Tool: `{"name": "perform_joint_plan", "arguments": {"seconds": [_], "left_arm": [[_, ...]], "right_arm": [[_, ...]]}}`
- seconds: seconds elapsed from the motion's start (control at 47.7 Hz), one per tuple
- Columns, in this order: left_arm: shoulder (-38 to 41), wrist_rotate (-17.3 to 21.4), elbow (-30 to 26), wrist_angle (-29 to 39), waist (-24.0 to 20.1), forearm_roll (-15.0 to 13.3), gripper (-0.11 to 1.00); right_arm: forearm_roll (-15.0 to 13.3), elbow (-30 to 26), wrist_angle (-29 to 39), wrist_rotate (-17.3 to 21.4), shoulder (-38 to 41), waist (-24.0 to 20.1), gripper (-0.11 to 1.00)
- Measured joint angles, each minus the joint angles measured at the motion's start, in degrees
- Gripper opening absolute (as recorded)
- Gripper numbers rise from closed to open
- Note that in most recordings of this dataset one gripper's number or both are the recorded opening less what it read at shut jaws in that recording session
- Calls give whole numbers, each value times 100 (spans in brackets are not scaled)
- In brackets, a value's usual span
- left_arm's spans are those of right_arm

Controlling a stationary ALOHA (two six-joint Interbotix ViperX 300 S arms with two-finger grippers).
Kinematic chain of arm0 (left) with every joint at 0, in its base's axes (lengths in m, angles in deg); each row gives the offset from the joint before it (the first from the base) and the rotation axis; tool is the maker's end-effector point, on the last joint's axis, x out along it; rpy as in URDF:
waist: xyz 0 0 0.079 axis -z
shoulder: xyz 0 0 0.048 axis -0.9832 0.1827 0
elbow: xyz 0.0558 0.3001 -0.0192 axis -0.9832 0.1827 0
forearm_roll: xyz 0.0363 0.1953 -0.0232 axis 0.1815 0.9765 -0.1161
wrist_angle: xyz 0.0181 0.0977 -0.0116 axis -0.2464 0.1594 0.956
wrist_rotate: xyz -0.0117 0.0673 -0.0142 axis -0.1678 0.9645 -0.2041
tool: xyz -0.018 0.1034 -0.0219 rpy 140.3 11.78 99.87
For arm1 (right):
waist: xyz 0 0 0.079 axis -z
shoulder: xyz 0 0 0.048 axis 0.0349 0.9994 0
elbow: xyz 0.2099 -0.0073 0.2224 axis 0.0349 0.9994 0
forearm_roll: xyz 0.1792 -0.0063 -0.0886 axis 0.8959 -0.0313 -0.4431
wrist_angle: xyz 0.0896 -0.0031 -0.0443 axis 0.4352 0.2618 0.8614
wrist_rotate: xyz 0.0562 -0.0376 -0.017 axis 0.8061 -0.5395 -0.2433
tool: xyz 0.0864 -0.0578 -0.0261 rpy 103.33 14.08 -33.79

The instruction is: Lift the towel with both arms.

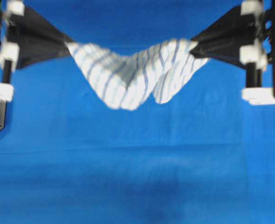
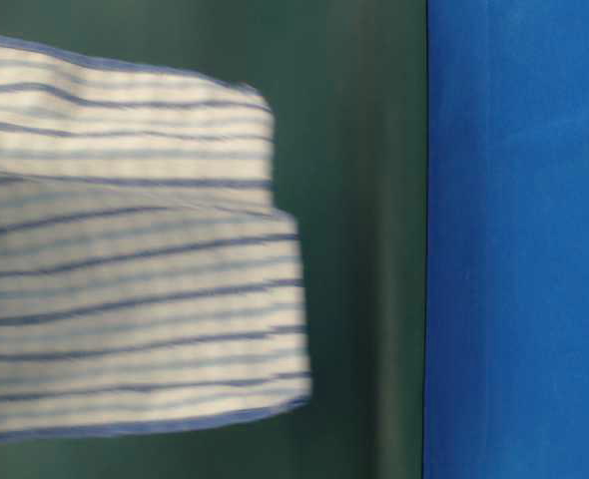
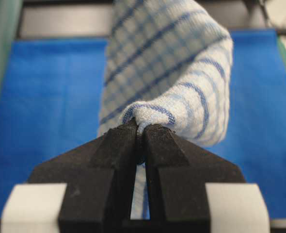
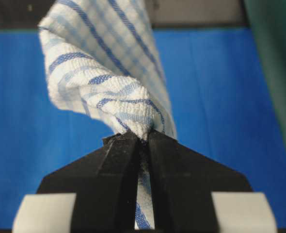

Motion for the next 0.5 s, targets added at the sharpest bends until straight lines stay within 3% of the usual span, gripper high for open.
{"name": "perform_joint_plan", "arguments": {"seconds": [0.189, 0.503], "left_arm": [[-264, 334, -176, 0, -158, 9, 1], [-308, 360, -132, 18, -149, 9, 2]], "right_arm": [[9, -272, 70, -185, -44, -9, 7], [9, -272, 141, -220, -26, -9, 8]]}}
